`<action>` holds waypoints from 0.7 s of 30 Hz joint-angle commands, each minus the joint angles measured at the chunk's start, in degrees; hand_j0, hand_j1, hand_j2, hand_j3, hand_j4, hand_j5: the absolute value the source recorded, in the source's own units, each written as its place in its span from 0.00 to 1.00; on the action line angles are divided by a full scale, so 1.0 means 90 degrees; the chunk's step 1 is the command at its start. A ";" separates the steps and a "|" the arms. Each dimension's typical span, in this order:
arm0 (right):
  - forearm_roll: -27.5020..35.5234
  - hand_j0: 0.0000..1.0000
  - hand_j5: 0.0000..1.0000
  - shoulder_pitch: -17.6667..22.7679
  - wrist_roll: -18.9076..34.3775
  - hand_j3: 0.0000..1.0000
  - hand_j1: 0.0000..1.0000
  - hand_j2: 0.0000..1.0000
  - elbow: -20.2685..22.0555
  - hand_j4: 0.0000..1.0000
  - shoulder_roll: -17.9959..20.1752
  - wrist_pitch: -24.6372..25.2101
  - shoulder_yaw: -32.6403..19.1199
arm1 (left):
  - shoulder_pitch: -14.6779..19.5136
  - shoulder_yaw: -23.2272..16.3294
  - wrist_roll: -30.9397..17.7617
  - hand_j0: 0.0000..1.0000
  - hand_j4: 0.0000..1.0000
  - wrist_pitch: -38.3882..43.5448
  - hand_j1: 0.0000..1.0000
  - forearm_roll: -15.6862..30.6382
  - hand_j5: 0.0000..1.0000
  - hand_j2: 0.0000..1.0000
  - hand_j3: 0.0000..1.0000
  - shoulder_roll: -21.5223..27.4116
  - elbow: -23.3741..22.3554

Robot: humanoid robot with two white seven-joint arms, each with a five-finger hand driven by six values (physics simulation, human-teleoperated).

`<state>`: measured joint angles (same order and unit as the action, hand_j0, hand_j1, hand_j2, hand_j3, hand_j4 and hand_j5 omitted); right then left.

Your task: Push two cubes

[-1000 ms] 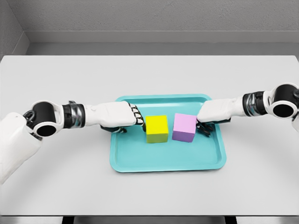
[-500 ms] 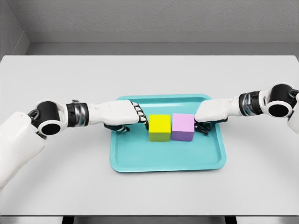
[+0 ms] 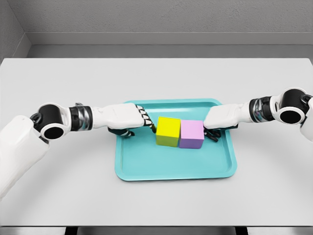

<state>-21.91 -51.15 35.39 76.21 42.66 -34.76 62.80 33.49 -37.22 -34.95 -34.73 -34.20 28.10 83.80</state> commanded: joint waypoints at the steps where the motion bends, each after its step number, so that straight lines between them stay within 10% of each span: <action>1: -0.0369 0.13 0.13 0.0000 -0.0044 0.13 0.13 0.13 -0.0040 0.13 0.0026 -0.0027 -0.0005 | 0.0000 0.0015 -0.0005 0.71 0.71 -0.0030 0.71 -0.0009 0.71 0.71 0.71 0.0150 0.0084; 21: -0.0369 0.13 0.13 0.0010 -0.0044 0.13 0.13 0.13 0.0311 0.13 0.0211 -0.0027 0.0278 | -0.0059 -0.0093 -0.0005 0.71 0.71 -0.0030 0.71 0.0147 0.71 0.71 0.71 0.0130 0.0386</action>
<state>-25.59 -51.07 34.13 78.47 44.42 -34.40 64.45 32.96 -38.10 -35.02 -35.14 -33.23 29.23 87.12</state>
